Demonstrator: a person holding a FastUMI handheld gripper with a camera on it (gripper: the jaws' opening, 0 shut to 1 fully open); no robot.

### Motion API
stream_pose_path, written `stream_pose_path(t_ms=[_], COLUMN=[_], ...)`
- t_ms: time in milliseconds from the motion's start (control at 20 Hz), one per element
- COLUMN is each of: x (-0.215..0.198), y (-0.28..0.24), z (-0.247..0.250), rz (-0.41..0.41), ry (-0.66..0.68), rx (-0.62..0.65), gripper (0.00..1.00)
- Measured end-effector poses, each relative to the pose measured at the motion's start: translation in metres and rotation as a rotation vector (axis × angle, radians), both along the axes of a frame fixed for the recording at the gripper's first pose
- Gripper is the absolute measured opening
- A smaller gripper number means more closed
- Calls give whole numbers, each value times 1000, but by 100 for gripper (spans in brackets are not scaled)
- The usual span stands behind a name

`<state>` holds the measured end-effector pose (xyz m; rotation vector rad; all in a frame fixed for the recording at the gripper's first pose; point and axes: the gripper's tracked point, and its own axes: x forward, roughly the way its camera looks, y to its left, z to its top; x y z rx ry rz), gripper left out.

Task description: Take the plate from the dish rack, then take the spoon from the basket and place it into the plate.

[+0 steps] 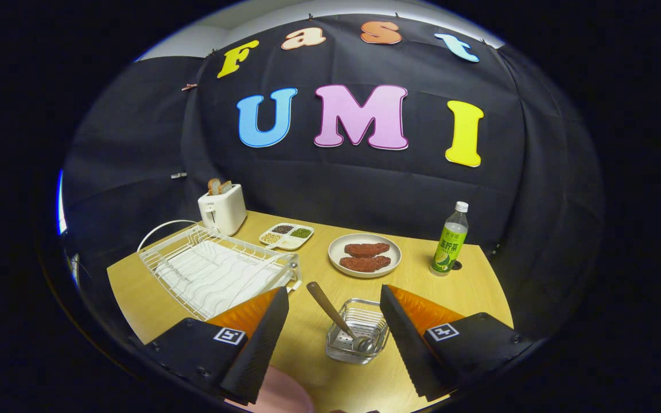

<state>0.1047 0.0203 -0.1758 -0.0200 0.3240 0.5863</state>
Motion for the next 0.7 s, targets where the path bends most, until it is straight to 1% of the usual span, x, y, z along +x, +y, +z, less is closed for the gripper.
stream_pose_path(t_ms=[100,250,350,450,500,550,600,650,700], x=[10,30,37,41,41,40,39,39,42], y=[9,21,32,39,42,46,49,50,50], z=[-6,-27,-45,-57,-61,-63,-66,-69,-72], rz=[3,27,50,69,77,91,101,97,92], ry=[2,-18,-3,16,23,31,39,40,40], rx=[-22,-100,-133,-151,-158,-161,-165,-175,-187], gripper=[98,98,95,89,81,74,61,51,39])
